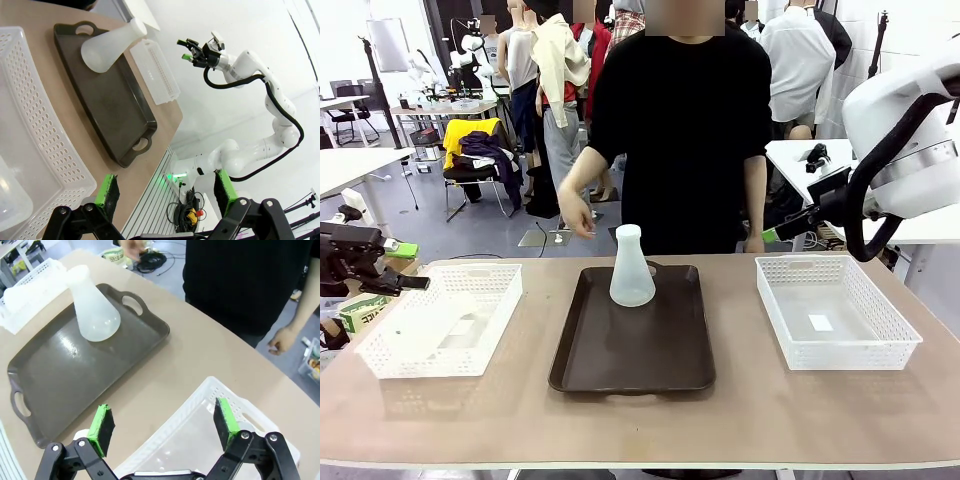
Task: Prepare the laboratory tools.
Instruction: Pick up the Big flask that the person points to.
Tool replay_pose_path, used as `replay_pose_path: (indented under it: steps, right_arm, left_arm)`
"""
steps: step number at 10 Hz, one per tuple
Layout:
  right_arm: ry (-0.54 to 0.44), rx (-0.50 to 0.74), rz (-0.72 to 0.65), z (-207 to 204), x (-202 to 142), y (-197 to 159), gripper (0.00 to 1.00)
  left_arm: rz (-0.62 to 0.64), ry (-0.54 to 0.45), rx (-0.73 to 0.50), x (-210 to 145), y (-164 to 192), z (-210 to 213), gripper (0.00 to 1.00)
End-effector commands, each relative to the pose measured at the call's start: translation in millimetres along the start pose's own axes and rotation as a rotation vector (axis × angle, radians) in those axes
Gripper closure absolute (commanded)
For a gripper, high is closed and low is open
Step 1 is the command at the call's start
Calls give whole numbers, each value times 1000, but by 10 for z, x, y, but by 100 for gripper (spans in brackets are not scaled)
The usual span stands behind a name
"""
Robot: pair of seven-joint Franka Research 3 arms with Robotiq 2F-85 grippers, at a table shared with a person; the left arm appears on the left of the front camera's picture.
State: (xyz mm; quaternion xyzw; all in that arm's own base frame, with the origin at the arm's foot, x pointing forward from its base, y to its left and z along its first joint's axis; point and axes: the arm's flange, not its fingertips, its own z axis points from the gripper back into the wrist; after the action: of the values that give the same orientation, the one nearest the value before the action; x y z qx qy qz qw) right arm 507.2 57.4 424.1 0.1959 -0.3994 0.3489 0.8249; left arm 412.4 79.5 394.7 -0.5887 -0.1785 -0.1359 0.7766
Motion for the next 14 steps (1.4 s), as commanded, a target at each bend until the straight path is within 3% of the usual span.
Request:
replay_pose_path:
  steps: [1,14]
  right_arm:
    - [14,1,-10,31,19,11,0]
    - [14,1,-10,31,19,11,0]
  left_arm:
    - [-4,-10,-10,12,-16,6,0]
    - [-4,-10,-10,12,-16,6,0]
